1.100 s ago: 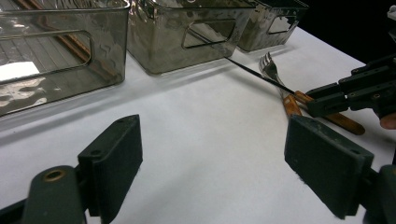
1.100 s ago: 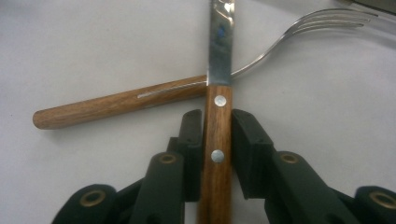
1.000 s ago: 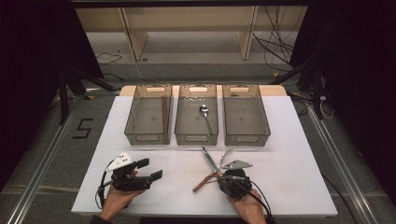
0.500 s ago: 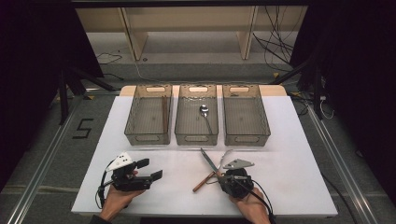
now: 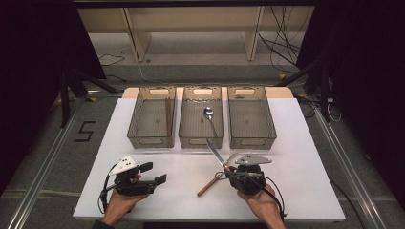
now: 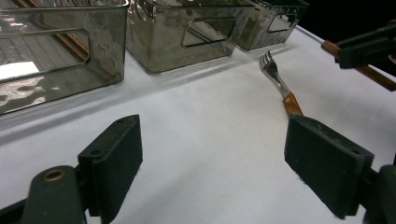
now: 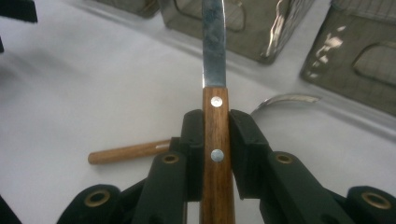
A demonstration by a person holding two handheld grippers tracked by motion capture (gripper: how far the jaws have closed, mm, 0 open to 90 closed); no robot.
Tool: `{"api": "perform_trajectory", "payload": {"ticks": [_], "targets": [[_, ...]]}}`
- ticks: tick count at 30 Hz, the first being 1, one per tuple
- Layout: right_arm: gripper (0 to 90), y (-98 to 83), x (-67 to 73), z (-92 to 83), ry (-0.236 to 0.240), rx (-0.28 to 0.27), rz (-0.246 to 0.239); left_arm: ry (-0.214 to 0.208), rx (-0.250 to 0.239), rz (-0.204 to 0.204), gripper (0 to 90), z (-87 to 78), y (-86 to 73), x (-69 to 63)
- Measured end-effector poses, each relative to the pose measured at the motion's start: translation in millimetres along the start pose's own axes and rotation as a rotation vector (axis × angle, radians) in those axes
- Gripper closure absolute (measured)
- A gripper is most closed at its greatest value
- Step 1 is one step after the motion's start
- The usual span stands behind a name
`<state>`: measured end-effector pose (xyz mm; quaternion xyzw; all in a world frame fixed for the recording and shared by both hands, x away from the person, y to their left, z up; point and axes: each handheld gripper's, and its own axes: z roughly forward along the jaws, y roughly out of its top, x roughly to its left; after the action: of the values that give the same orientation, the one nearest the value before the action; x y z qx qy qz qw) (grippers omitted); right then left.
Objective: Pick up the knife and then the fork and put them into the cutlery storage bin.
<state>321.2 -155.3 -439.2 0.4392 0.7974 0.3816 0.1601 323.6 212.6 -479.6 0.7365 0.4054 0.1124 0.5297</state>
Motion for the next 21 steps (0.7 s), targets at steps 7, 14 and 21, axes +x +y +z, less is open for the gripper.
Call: {"api": "perform_trajectory", "payload": {"ticks": [7,14,21], "targets": [[76.9,19.8,-20.8,-7.6,-0.008,-0.043,0.042,0.001,-0.007,0.001,19.0,-0.3,0.0,0.1],[76.8,46.6,-44.6,-9.2,-0.032,-0.066,0.071,0.002,-0.015,0.003,19.0,-0.3,-0.7,0.4],[76.8,68.6,-66.7,-2.7,-0.057,-0.057,0.106,0.005,-0.009,0.013,18.6,0.4,-0.8,0.3]]}}
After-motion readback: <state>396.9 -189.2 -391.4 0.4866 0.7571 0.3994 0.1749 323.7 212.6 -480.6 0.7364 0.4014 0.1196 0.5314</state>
